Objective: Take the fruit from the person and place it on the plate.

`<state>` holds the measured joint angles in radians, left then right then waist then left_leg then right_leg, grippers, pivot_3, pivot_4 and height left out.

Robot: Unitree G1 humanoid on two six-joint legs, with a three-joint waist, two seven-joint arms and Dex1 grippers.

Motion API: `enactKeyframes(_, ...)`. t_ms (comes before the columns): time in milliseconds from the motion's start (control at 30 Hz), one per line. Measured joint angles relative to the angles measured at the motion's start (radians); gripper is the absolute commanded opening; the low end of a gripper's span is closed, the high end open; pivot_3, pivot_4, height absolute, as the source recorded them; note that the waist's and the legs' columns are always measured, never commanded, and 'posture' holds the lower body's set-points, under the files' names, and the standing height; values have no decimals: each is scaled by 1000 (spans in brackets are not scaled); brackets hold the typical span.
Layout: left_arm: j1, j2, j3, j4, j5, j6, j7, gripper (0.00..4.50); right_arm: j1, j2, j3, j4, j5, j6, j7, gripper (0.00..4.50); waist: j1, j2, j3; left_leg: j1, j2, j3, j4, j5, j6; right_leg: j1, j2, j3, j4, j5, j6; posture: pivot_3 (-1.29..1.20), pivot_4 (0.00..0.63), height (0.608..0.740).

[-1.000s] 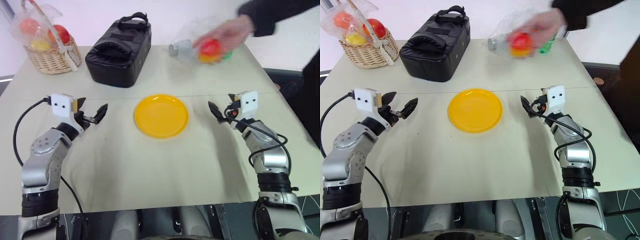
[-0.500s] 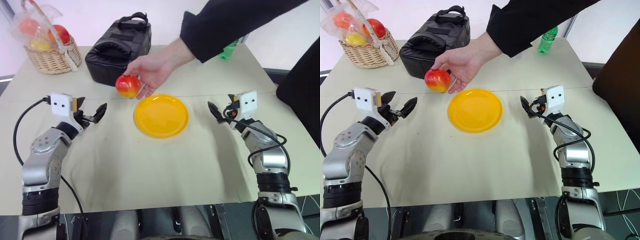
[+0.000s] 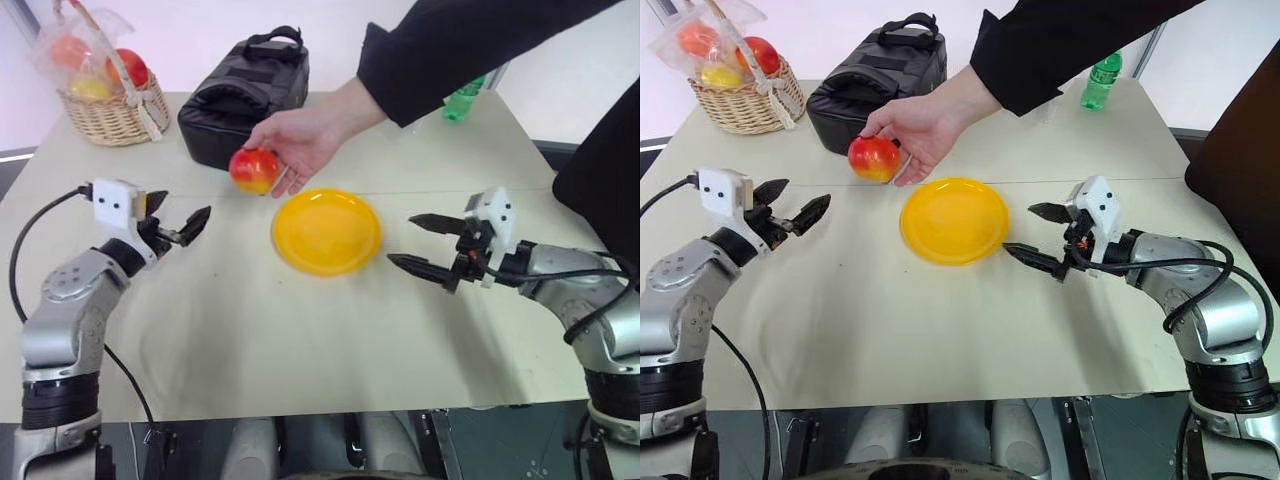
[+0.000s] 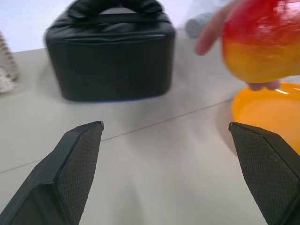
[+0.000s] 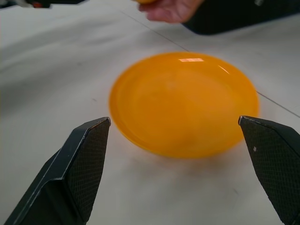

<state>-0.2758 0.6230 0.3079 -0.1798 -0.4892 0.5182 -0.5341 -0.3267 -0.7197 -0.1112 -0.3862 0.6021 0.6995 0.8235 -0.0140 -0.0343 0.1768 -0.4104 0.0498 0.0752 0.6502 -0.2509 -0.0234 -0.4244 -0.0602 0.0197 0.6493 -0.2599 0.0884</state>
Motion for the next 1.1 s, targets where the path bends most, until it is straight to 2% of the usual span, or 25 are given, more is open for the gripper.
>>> enactKeyframes(333, -116, -30, -71, -10, -24, 24, -48, 4500, -35, 65, 31, -22, 3, 20, -74, 4476, 2, 0, 0, -1, 0, 0, 0, 0, 0, 0, 0, 0, 0, 0, 0, 0, 150, 740)
enactKeyframes(600, -216, -63, -130, 92, 1, -9, -77, 4500, -35, 87, 48, -21, -9, 11, -101, 4476, 2, 0, 0, -1, 0, 0, 0, 0, 0, 0, 1, 0, 0, 0, 0, 0, 150, 740)
enactKeyframes(1033, -296, -133, -178, 220, 66, -78, -102, 4500, -29, 108, 55, -21, -13, 9, -135, 4476, 3, 0, 0, -1, 0, 0, 1, 0, 0, 0, 1, 0, 0, 0, 0, 0, 150, 740)
enactKeyframes(1100, -309, -146, -179, 235, 68, -93, -104, 3961, -29, 112, 55, -21, -18, 8, -137, 4500, 3, 0, 0, -1, 0, 0, 1, 0, 0, 0, 1, 0, 0, 0, 0, 0, 150, 740)
